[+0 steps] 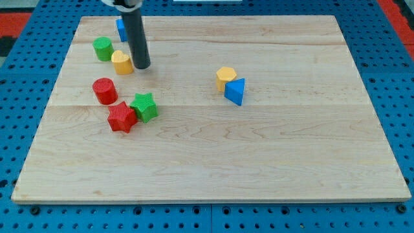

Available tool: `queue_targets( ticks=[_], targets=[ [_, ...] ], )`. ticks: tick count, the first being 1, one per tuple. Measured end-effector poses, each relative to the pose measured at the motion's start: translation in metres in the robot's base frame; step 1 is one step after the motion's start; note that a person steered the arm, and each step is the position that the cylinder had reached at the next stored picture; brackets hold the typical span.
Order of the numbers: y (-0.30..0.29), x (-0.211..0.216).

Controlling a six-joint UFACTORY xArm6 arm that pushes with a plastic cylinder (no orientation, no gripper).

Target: Push the yellow hexagonblue triangle into the green circle

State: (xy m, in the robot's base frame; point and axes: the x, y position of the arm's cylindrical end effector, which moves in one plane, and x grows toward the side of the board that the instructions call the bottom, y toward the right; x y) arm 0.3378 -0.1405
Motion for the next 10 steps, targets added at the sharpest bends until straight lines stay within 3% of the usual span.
queue_targets(
  ticks=[2, 3, 4, 5, 6, 7, 8, 9, 10],
  targets=[
    [0.039, -0.049],
    [0.160, -0.056],
    [0.249, -0.025],
    [0.262, 0.045],
    [0.153, 0.053],
    [0.052, 0.016],
    [0.021, 0.007],
    [0.041, 0.016],
    [0.157, 0.031]
  ],
)
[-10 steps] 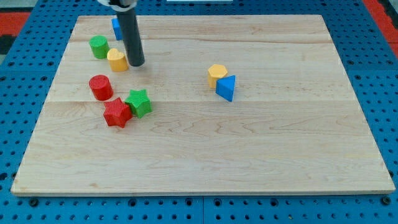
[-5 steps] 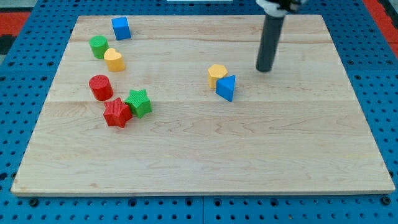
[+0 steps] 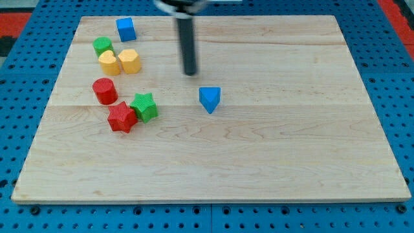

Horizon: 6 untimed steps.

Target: Push the yellow hexagonblue triangle into the green circle

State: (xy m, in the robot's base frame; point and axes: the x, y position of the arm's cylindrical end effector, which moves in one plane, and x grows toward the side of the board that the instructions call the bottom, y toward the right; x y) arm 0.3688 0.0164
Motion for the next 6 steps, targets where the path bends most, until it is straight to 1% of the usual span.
queue_targets(
  ticks=[1, 2, 4, 5, 6],
  targets=[
    [0.088, 0.045],
    [0.020, 0.087],
    [-0.099, 0.033],
    [-0.112, -0.004],
    [-0.071, -0.014]
  ],
)
